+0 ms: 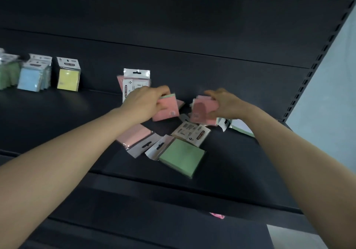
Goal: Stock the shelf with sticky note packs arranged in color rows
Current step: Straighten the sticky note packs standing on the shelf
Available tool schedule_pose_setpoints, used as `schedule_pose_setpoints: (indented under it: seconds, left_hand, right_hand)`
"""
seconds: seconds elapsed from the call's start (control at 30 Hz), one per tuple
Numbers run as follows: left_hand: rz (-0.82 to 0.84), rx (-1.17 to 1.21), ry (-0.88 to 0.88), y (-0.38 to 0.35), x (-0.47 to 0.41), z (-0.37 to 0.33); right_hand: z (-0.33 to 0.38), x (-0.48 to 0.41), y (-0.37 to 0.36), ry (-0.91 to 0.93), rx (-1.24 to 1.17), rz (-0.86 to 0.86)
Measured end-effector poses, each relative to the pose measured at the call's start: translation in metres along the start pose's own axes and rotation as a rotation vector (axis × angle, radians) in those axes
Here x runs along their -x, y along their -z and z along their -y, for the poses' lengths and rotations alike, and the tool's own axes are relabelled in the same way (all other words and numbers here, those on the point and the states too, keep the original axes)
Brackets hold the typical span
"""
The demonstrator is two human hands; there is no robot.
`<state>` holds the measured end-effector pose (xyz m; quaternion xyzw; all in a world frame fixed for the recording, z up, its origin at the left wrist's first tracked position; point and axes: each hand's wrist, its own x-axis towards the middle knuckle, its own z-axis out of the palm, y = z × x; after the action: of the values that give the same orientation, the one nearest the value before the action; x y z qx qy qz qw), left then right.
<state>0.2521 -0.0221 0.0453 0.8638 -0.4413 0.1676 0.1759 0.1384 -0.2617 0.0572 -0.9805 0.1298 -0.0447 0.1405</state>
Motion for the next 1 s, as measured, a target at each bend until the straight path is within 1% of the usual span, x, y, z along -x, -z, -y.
schedule_pose_setpoints:
  seconds: [0.07, 0.13, 0.2, 0.3, 0.47, 0.57, 0.73, 1.0]
  left_hand:
    - [-0.067, -0.007, -0.017, 0.004, 0.009, 0.007]
    - [-0.100, 0.004, -0.023, 0.009, 0.016, 0.013]
    - [-0.102, 0.049, -0.001, 0.016, 0.022, 0.018]
    - [-0.089, 0.120, 0.024, 0.024, 0.032, 0.024]
    - [-0.044, 0.141, 0.022, 0.043, 0.053, 0.054]
    - [-0.052, 0.131, 0.018, 0.064, 0.072, 0.084]
    - [-0.117, 0.079, 0.024, 0.101, 0.112, 0.154]
    - [-0.188, 0.032, 0.236, 0.157, 0.174, 0.283]
  right_hand:
    - [0.004, 0.003, -0.001, -0.012, 0.004, -0.005]
    - [0.010, 0.007, -0.002, -0.007, -0.058, -0.098]
    - [0.018, 0.010, -0.004, -0.010, -0.176, -0.169]
    - [0.030, 0.012, -0.004, -0.031, -0.406, -0.164]
    - [0.070, 0.007, -0.004, -0.028, -0.459, -0.108]
    - [0.108, -0.005, -0.012, -0.011, -0.510, -0.132]
    - [0.195, -0.028, -0.031, 0.057, -0.538, -0.199]
    - [0.326, -0.067, -0.080, 0.147, -0.619, -0.244]
